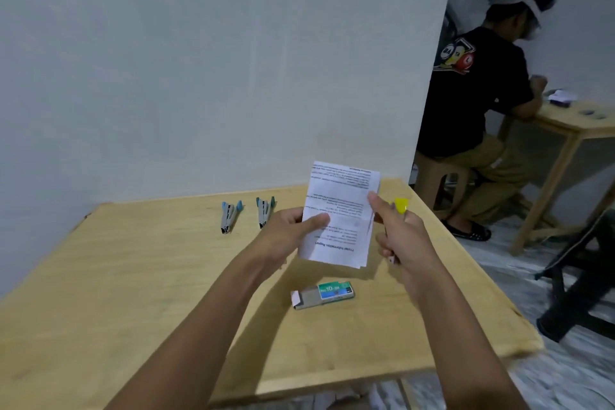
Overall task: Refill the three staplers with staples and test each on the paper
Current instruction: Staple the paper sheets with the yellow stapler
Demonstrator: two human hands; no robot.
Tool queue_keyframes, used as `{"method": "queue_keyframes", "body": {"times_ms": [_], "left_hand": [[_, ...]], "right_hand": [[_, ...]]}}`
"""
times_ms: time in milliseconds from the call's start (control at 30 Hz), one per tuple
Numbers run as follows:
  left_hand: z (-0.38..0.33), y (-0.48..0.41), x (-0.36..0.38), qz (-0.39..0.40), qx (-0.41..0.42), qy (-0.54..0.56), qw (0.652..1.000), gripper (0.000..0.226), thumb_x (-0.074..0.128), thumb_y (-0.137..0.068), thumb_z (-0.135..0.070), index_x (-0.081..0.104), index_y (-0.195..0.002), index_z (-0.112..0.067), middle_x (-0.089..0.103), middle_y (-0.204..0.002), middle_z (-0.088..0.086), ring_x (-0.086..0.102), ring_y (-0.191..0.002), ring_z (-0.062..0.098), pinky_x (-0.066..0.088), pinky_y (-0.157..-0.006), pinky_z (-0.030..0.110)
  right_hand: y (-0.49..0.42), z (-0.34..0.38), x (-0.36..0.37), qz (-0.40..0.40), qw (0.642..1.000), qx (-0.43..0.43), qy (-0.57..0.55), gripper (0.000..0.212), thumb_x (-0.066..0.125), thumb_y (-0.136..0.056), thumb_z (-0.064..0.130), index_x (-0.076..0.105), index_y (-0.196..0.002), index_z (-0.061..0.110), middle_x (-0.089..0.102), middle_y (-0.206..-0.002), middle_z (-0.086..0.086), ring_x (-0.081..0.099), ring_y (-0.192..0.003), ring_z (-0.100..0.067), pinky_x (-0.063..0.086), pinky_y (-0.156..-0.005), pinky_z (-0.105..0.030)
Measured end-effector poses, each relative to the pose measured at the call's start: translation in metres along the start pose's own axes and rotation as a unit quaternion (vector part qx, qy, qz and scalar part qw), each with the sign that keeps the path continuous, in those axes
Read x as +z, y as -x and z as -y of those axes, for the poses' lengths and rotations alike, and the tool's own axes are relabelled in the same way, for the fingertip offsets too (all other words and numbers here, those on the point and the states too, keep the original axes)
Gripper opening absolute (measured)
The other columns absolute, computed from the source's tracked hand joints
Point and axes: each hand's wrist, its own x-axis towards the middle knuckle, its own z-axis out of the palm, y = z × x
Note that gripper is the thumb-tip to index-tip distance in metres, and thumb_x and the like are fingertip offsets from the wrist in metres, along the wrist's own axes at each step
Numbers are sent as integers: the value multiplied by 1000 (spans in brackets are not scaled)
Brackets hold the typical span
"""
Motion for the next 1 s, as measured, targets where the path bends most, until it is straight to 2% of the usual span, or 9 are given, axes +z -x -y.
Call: {"method": "queue_keyframes", "body": {"times_ms": [100,200,300,400,500,633,733,867,1000], "left_hand": [[-9,36,-16,29,20,-22,999,28,67,-90,-22,70,-117,-15,74,-114,1,70,-105,20,55,-92,34],[-17,68,-37,52,39,-43,997,30,64,-92,-9,67,-121,-14,73,-117,2,69,-107,19,55,-92,31],[-23,95,-52,26,64,-74,995,28,58,-94,-1,71,-109,-20,76,-106,-5,70,-98,12,54,-85,25],[-24,111,-59,-77,91,-107,987,29,54,-92,-2,73,-99,-23,70,-103,-10,63,-106,12,48,-89,25],[-16,117,-58,-237,74,-137,959,25,59,-92,-24,59,-113,-37,40,-124,-9,42,-121,14,37,-87,25],[-8,130,-44,-325,9,2,946,44,58,-95,-36,40,-136,-34,31,-135,-7,42,-113,14,37,-88,34],[-6,136,-36,-277,15,177,944,33,49,-100,-27,56,-129,-13,63,-125,4,61,-112,20,51,-88,37],[-11,145,-37,-184,63,379,905,49,41,-99,-43,61,-125,-6,67,-122,16,65,-113,32,55,-87,44],[-9,146,-41,-197,85,295,931,37,51,-99,-36,63,-123,-11,71,-117,14,69,-104,28,59,-77,39]], "right_hand": [[18,-2,18,6,1000,-5,-29,52,72,-81,51,66,-105,4,62,-83,-7,33,-42,-11,25,-46,-26],[40,-4,34,29,996,14,-88,33,74,-80,41,62,-98,16,63,-82,-6,29,-42,-11,21,-48,-29],[62,-7,51,65,988,29,-137,19,72,-85,28,63,-96,16,61,-79,1,25,-42,-9,23,-42,-23],[84,-11,69,92,985,37,-144,17,72,-86,26,67,-97,15,52,-69,4,24,-42,-9,23,-41,-23],[102,-14,83,103,982,29,-157,10,72,-87,25,68,-88,16,58,-68,5,23,-43,-10,20,-46,-27],[118,-20,99,113,983,-7,-143,14,72,-88,28,70,-94,16,50,-73,-5,23,-42,-10,22,-46,-26],[126,-23,109,110,988,-6,-109,26,72,-88,29,68,-101,7,40,-62,-1,25,-40,-9,26,-43,-24],[134,-28,121,114,991,23,-68,24,72,-87,29,67,-98,9,39,-49,5,27,-36,-8,26,-43,-25],[140,-28,126,139,989,19,-48,19,73,-86,28,69,-95,12,53,-65,-4,29,-36,-7,28,-40,-22]]}}
